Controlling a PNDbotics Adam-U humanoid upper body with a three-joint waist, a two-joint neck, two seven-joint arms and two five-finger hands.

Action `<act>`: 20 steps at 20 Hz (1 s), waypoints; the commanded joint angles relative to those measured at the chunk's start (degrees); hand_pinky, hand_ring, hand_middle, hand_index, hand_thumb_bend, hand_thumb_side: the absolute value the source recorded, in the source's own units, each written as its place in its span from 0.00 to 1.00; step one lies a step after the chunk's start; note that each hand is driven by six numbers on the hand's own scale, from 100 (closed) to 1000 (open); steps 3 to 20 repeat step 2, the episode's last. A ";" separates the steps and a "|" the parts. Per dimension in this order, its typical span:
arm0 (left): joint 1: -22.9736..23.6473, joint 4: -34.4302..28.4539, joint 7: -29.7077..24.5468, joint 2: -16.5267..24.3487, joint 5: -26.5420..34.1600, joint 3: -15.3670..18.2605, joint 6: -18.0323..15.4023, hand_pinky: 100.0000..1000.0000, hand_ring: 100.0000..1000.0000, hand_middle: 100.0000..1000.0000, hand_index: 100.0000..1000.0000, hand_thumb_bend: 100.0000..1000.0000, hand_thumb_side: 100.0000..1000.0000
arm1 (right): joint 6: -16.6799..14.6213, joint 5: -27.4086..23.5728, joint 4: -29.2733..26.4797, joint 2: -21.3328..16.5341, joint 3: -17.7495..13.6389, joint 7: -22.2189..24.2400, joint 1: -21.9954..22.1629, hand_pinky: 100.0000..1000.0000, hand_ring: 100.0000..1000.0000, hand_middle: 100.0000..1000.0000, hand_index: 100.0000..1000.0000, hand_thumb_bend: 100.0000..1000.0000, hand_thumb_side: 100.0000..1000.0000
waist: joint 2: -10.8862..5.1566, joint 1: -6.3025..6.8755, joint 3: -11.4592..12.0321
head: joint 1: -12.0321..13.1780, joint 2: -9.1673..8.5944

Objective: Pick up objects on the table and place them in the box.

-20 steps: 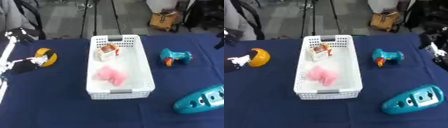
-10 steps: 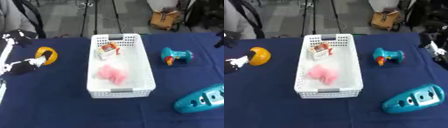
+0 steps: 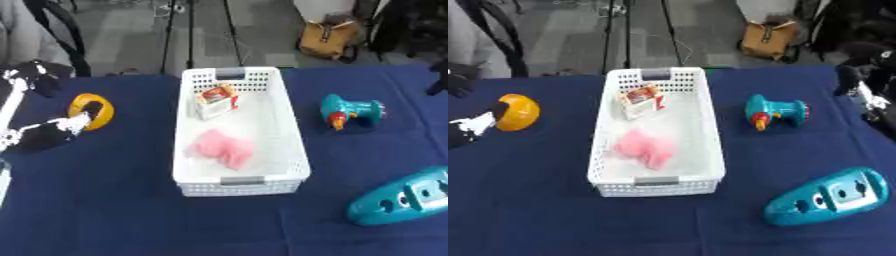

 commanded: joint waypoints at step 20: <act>-0.51 -0.89 -0.16 0.73 -0.17 0.62 0.09 0.56 0.59 0.62 0.75 0.47 0.38 | 0.00 -0.18 -0.51 -1.40 -0.70 -0.16 -0.56 0.50 0.42 0.57 0.83 0.30 0.53 | -0.57 -0.09 0.05 | -0.29 0.16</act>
